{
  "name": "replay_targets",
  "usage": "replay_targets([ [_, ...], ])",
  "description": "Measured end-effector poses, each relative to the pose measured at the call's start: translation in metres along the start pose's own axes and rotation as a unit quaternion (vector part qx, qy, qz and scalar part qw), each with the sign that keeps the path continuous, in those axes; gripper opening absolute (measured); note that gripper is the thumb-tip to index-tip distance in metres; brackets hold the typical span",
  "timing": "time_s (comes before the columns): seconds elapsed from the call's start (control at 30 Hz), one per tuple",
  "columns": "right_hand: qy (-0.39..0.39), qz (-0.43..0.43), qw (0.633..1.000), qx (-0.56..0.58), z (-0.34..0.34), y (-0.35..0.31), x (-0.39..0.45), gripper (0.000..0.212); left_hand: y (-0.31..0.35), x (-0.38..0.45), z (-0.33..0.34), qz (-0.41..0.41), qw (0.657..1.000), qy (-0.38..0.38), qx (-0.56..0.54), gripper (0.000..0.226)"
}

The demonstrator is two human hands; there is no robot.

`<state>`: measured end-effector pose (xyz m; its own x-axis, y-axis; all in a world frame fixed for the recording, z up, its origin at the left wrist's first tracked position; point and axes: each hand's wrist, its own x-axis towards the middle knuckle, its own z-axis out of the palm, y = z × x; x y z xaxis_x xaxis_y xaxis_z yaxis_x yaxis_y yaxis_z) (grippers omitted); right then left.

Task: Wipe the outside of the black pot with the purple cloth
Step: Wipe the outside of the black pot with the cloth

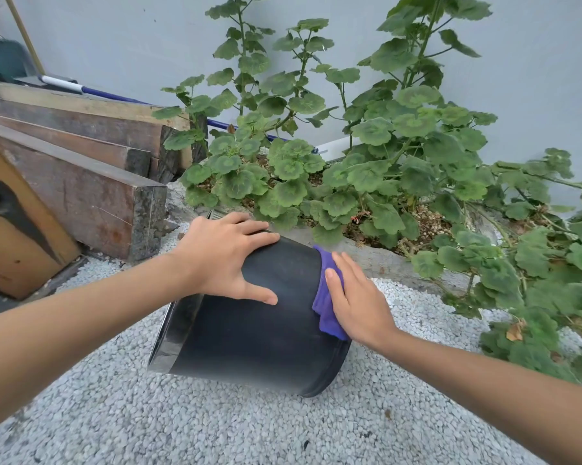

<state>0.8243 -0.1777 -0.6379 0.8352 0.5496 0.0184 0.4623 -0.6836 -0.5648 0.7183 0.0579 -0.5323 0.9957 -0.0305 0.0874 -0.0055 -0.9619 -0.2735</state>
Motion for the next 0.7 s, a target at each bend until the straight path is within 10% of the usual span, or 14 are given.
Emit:
replay_targets([
  [0.57, 0.003, -0.055, 0.998, -0.005, 0.039, -0.003, -0.068, 0.073, -0.014, -0.013, 0.02, -0.002, 0.998, 0.038, 0.042, 0.105],
  [0.7, 0.007, -0.054, 0.997, 0.061, 0.039, -0.002, -0.063, 0.066, -0.017, -0.022, 0.019, -0.029, 0.987, 0.108, -0.112, 0.074],
])
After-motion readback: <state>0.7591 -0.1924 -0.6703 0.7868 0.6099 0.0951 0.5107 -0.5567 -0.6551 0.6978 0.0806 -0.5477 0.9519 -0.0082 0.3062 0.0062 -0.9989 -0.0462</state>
